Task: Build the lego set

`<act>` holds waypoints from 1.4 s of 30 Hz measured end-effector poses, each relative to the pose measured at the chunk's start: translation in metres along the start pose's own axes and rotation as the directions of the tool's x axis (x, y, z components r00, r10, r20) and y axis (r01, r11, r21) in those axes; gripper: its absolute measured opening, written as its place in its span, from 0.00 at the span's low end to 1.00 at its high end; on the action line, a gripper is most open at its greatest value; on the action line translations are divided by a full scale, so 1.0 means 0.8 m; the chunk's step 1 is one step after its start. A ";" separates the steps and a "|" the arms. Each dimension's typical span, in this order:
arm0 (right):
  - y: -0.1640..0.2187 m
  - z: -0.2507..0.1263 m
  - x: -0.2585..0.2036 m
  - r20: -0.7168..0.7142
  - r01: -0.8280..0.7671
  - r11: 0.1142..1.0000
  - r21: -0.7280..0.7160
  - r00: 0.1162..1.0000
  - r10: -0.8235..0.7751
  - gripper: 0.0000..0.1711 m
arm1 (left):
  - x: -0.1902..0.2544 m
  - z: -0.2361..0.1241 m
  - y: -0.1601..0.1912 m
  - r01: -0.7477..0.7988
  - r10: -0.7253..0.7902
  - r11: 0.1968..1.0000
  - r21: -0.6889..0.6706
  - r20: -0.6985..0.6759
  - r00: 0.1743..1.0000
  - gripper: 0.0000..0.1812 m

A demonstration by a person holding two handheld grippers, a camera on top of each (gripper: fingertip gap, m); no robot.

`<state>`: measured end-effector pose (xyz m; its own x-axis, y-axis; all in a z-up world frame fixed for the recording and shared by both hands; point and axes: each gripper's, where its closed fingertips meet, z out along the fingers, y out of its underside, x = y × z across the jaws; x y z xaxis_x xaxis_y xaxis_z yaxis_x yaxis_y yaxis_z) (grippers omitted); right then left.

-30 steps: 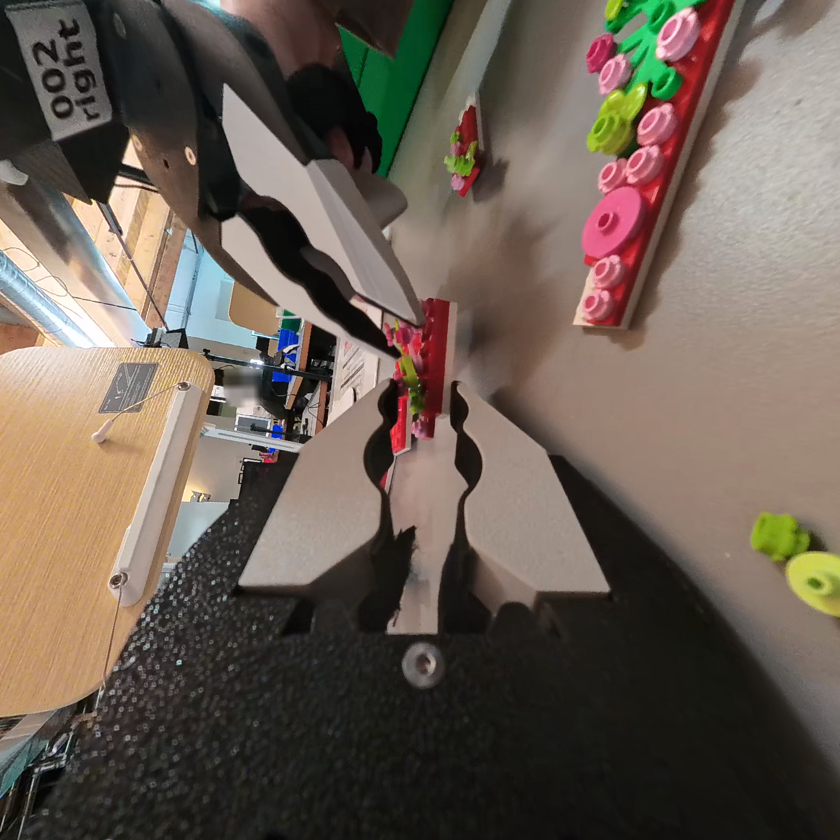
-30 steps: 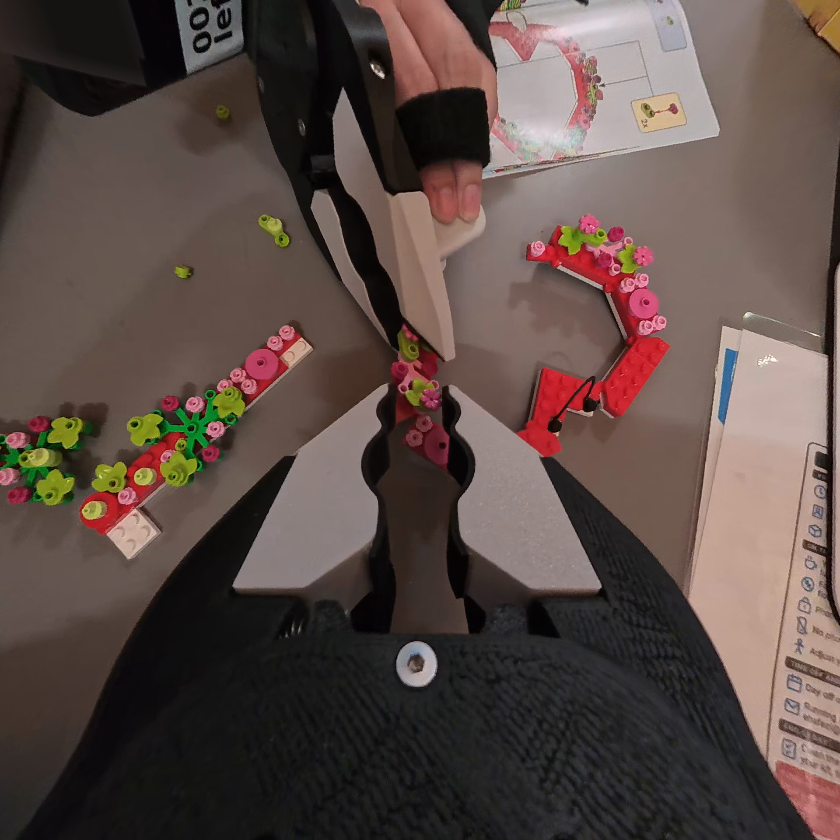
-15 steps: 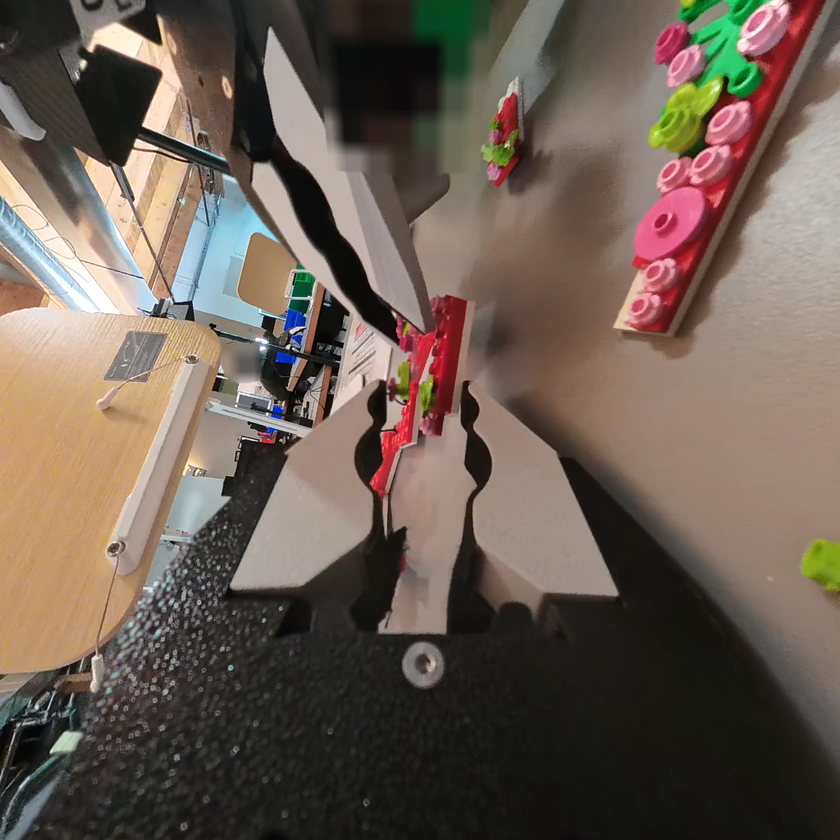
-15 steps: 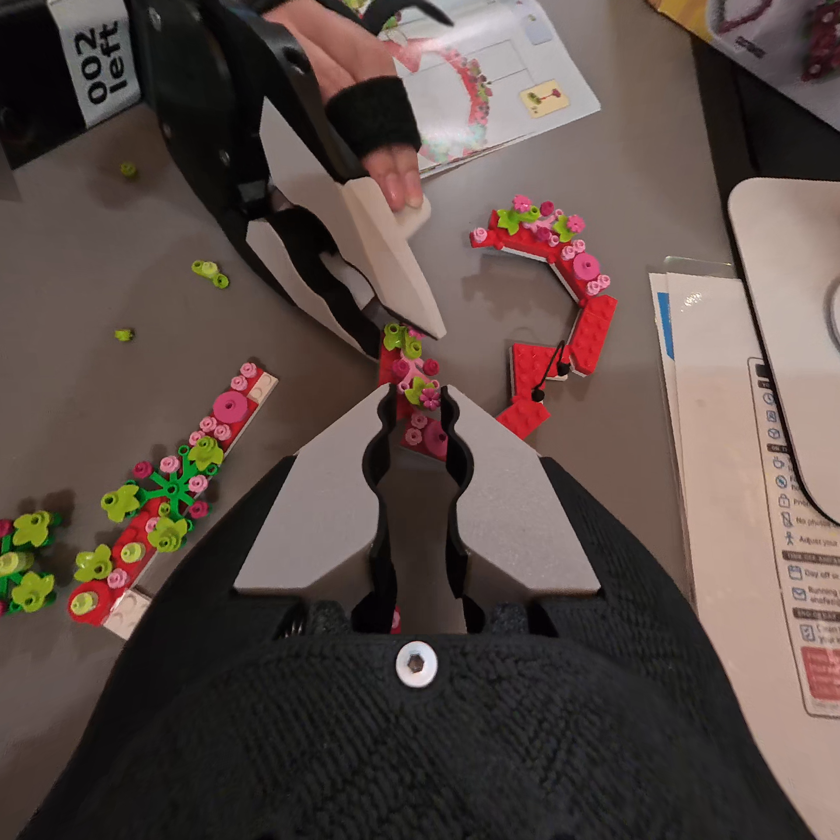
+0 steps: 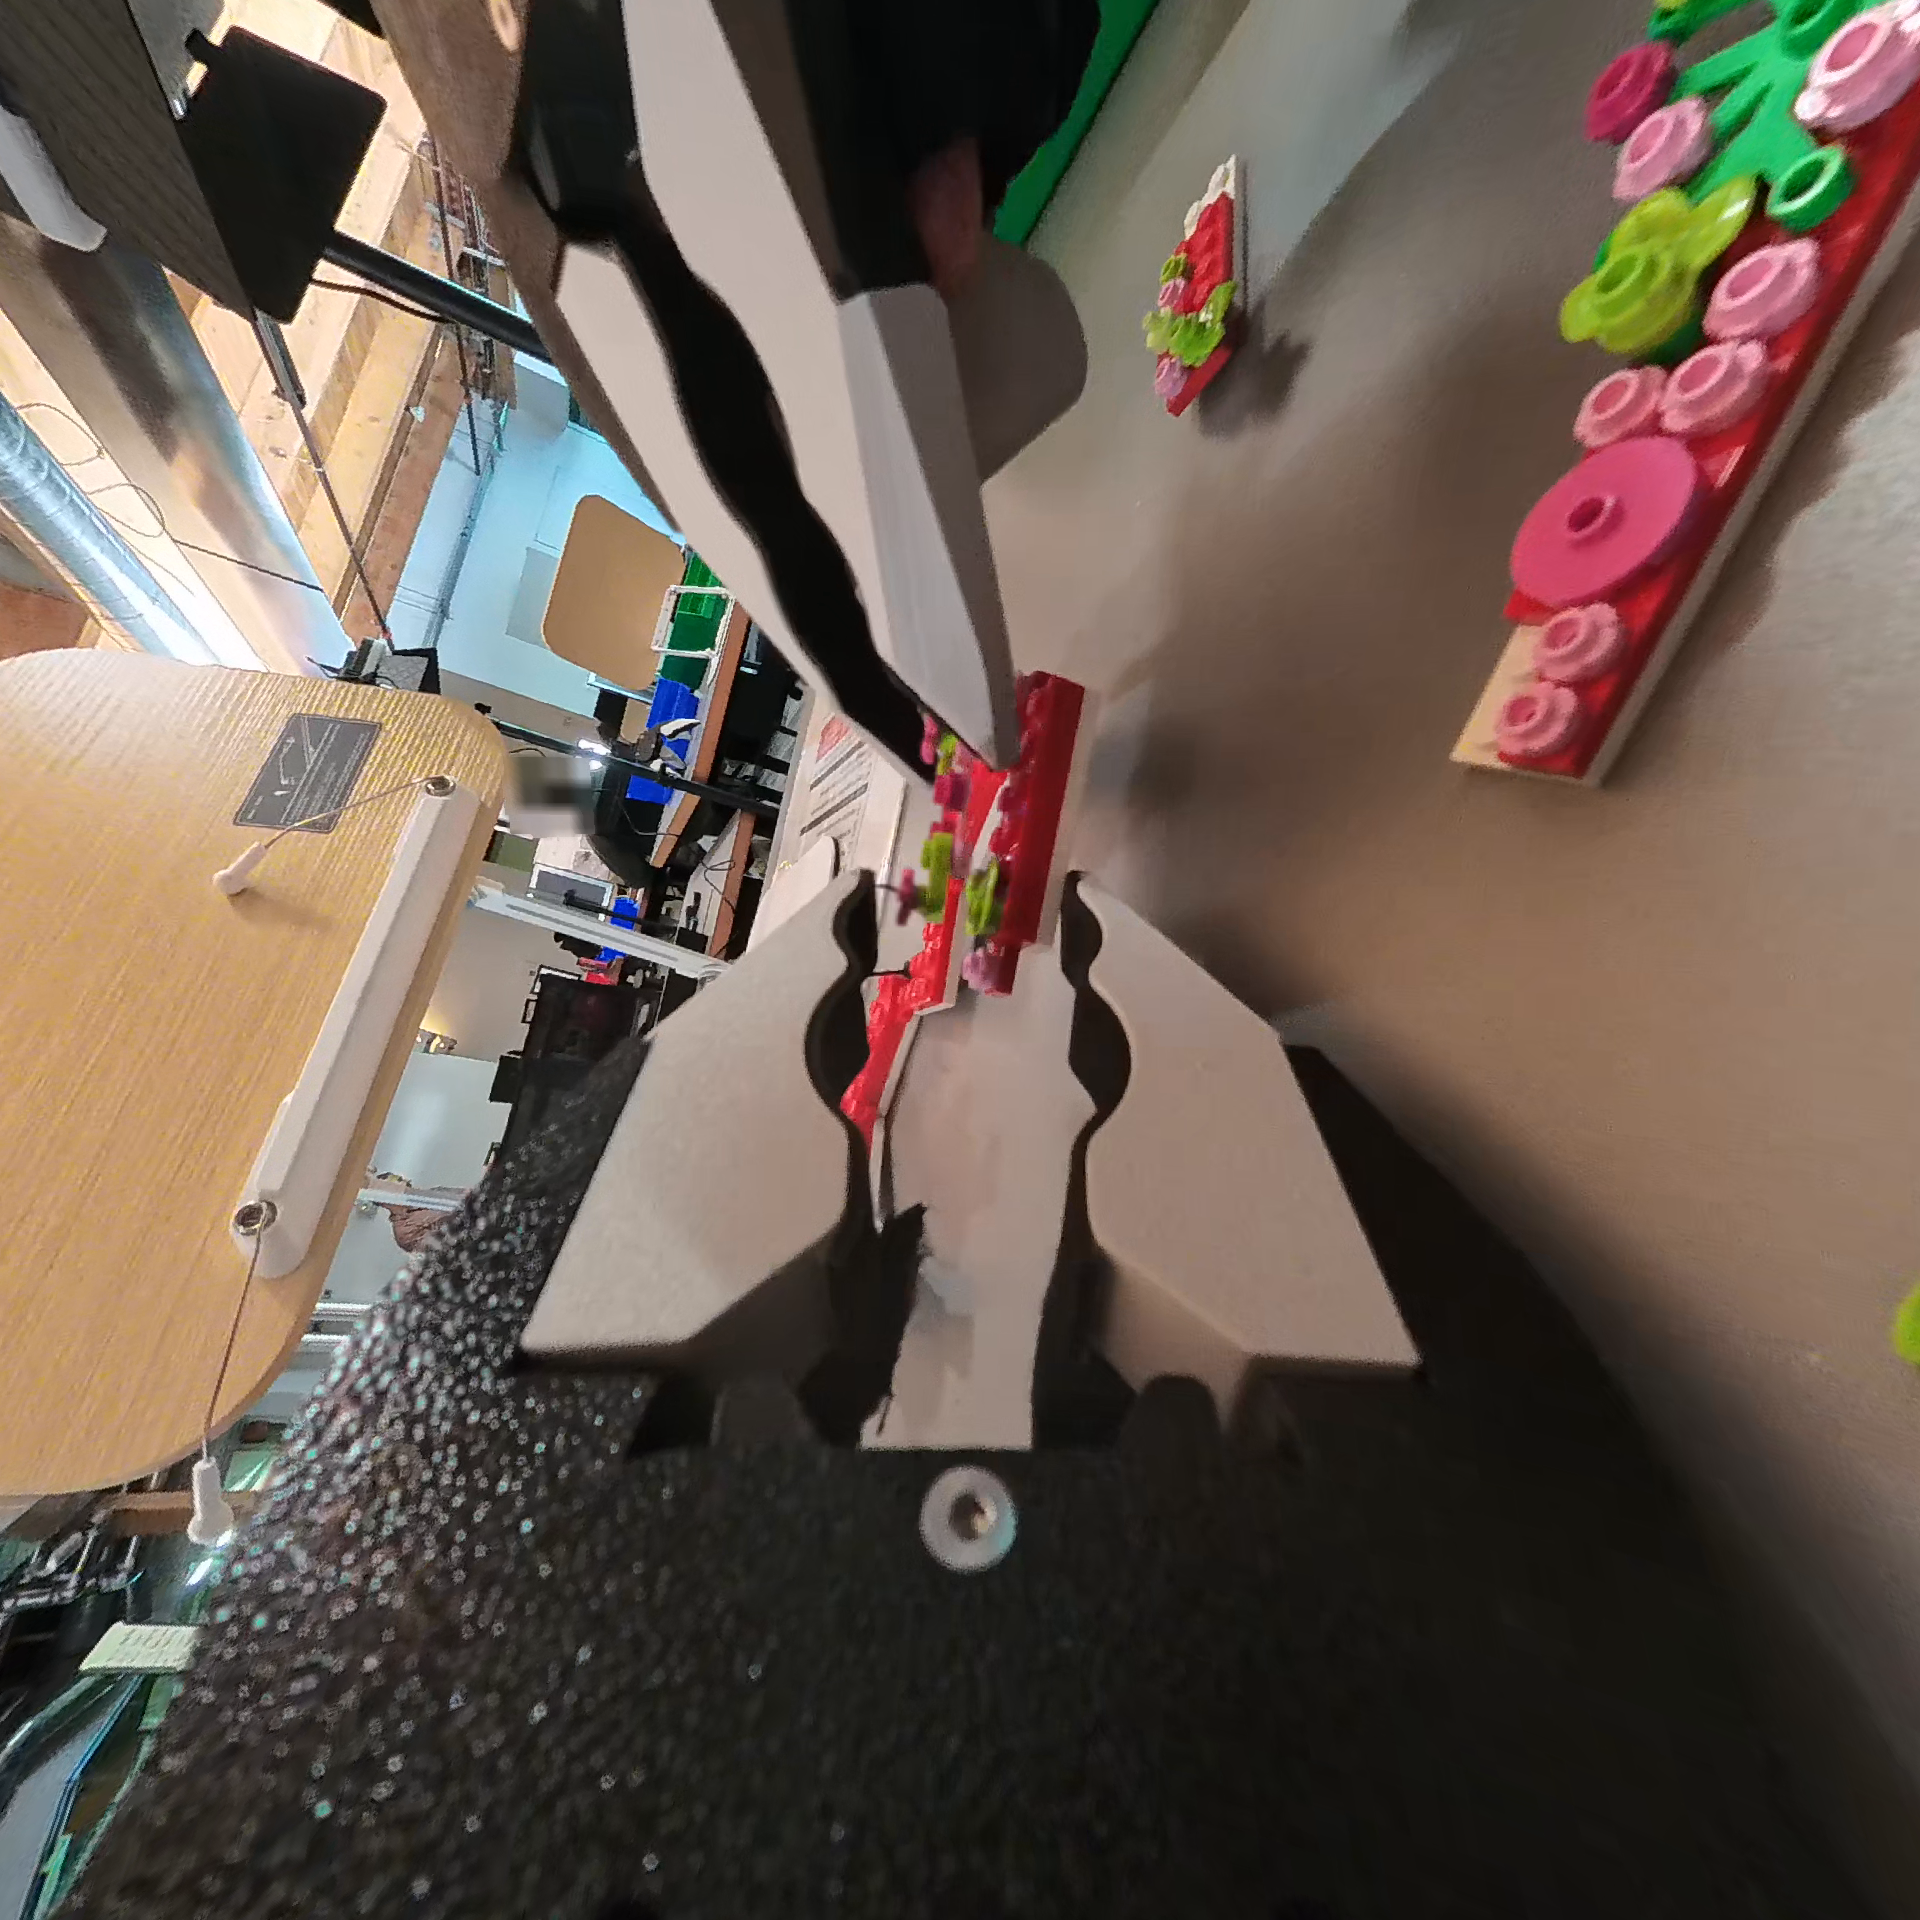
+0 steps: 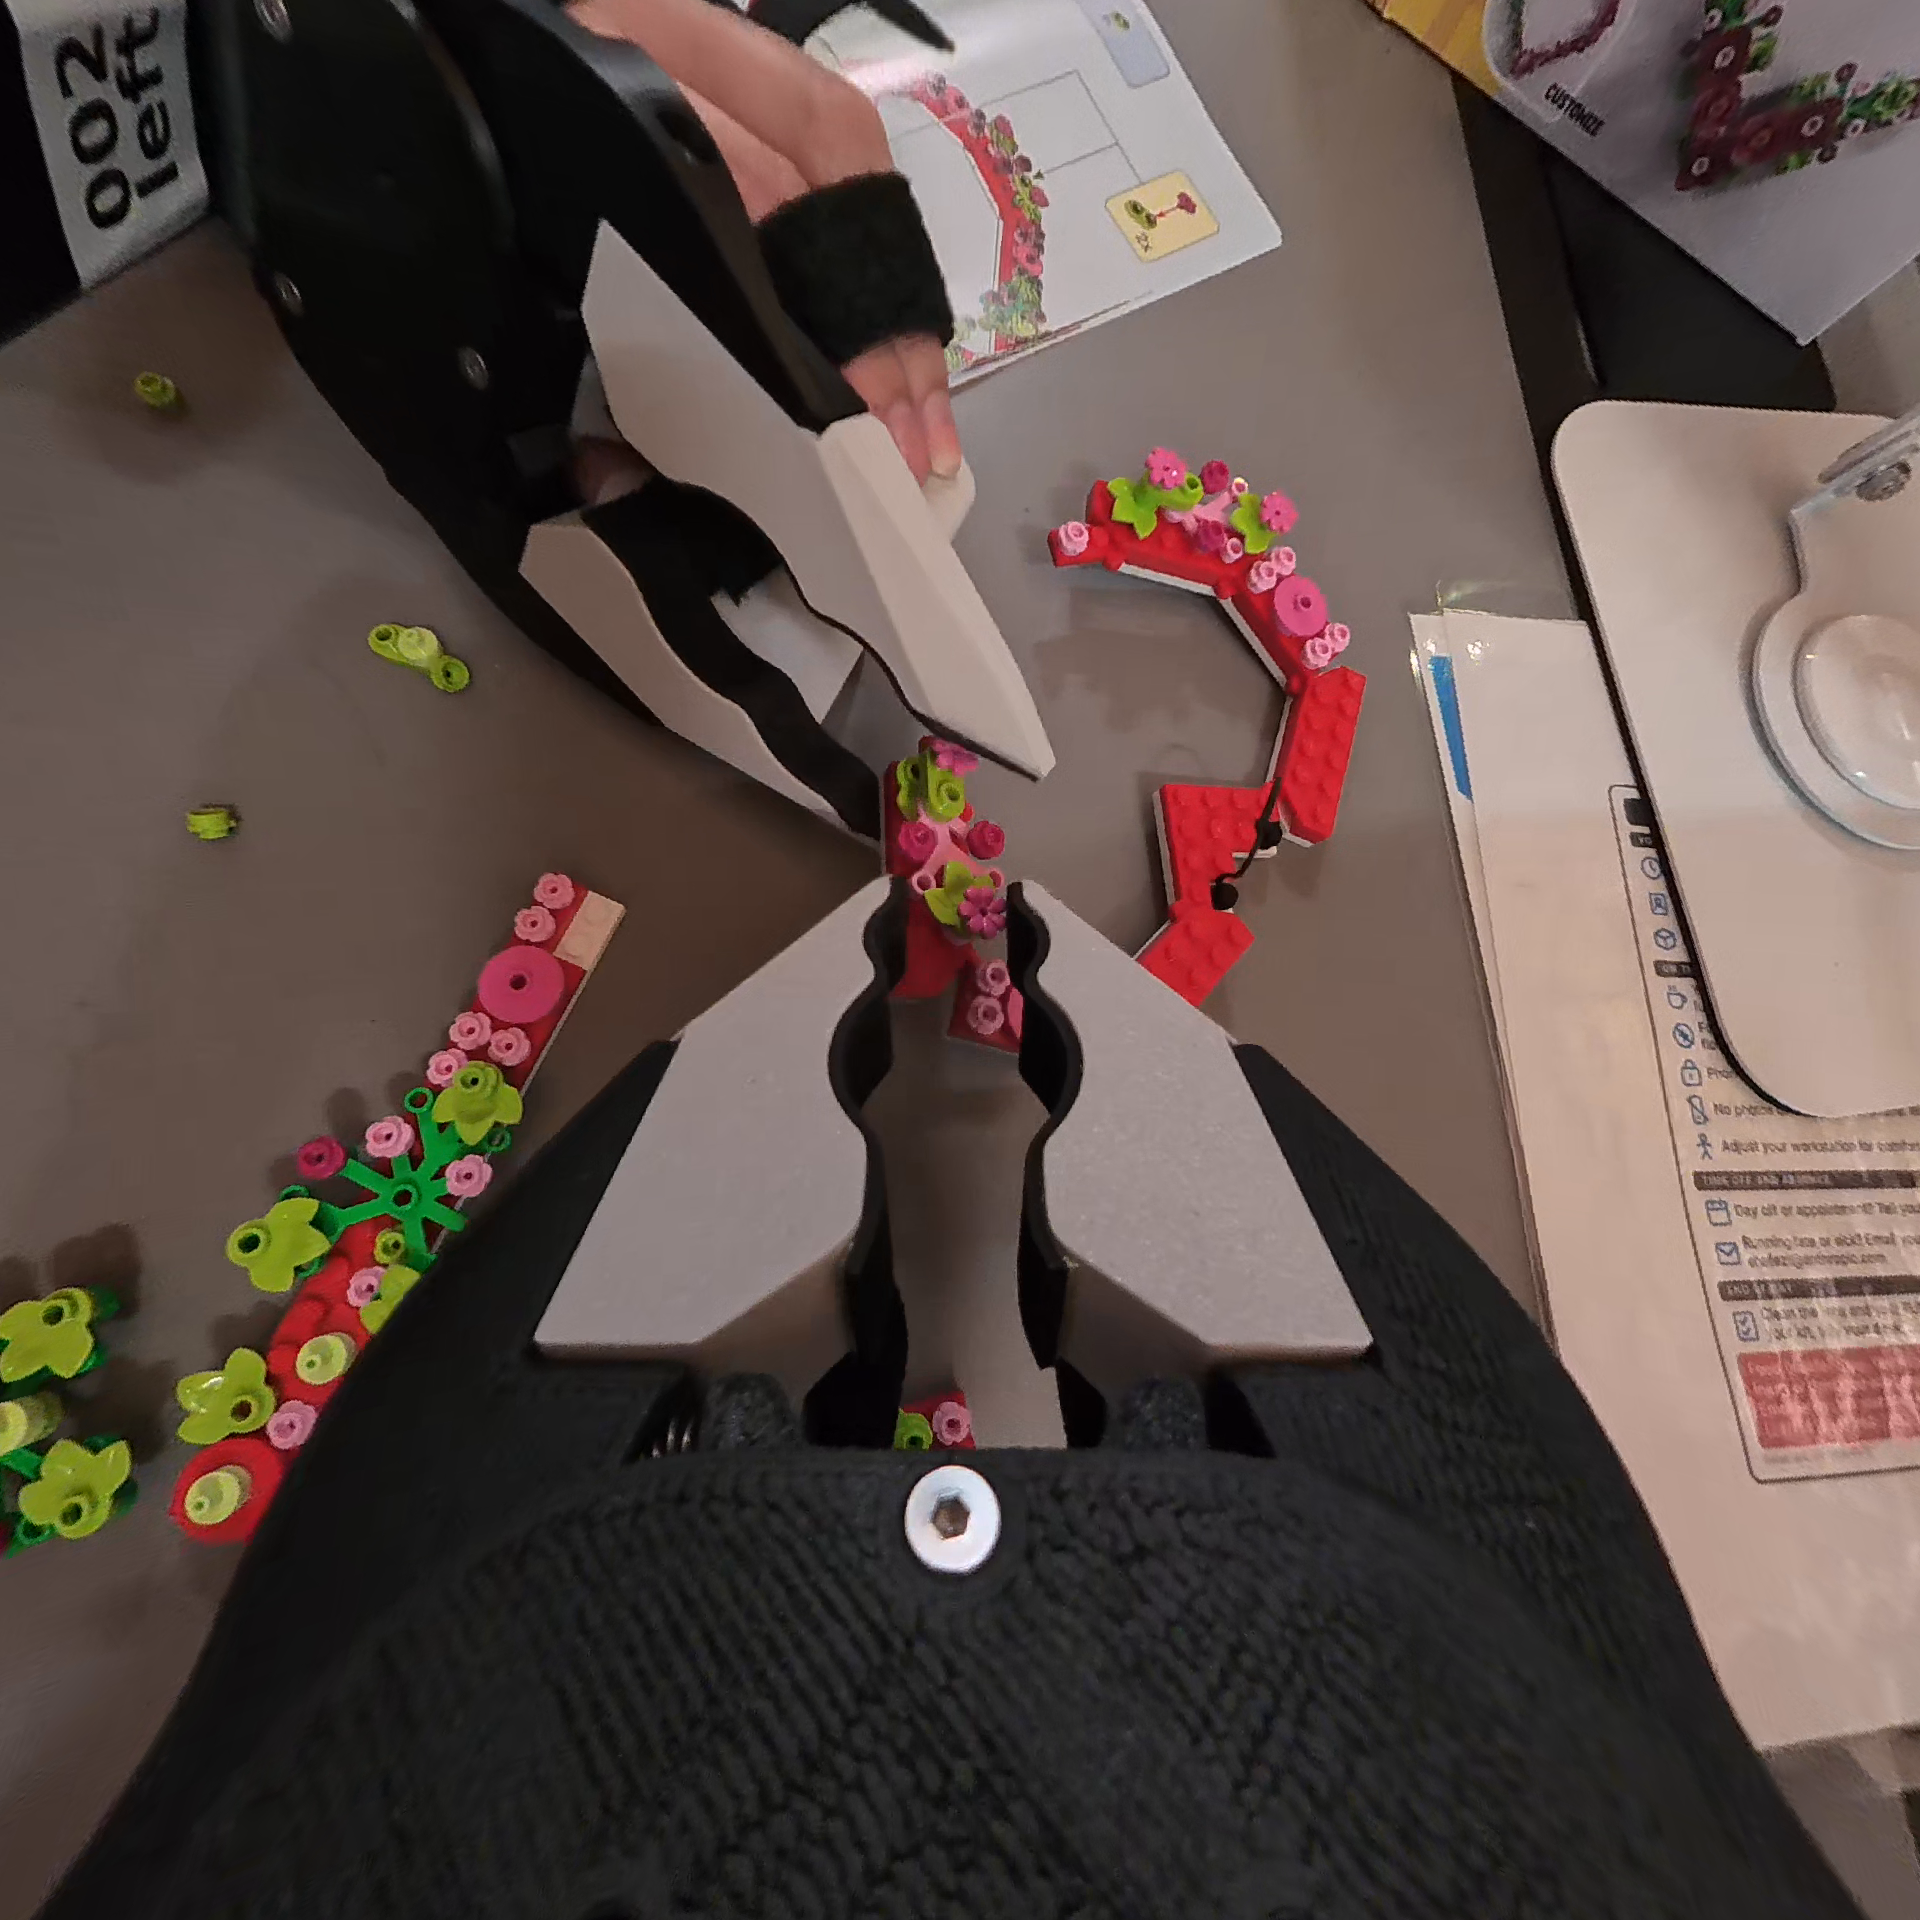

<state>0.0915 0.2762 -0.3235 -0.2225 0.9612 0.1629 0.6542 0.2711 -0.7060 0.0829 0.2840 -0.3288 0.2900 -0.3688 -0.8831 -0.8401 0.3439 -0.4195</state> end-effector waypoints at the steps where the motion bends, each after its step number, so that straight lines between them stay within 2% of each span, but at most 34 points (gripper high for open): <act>1: 0.001 0.001 0.000 -0.003 0.005 1.000 -0.005 1.000 -0.005 0.10 | -0.001 0.000 0.000 0.003 -0.003 1.000 -0.002 0.003 1.000 0.18; 18: -0.001 0.002 0.000 -0.064 0.057 0.997 -0.053 0.996 -0.060 0.10 | -0.003 0.000 0.002 0.015 -0.015 1.000 -0.014 0.009 1.000 0.15; 42: 0.001 0.001 0.001 -0.097 0.037 0.994 -0.102 0.994 -0.047 0.10 | -0.004 -0.002 -0.002 -0.007 0.007 1.000 -0.002 0.025 1.000 0.15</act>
<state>0.0911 0.2772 -0.3249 -0.1818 0.9478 0.2620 0.7161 0.3103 -0.6253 0.0825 0.2836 -0.3251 0.2953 -0.3449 -0.8910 -0.8429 0.3449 -0.4129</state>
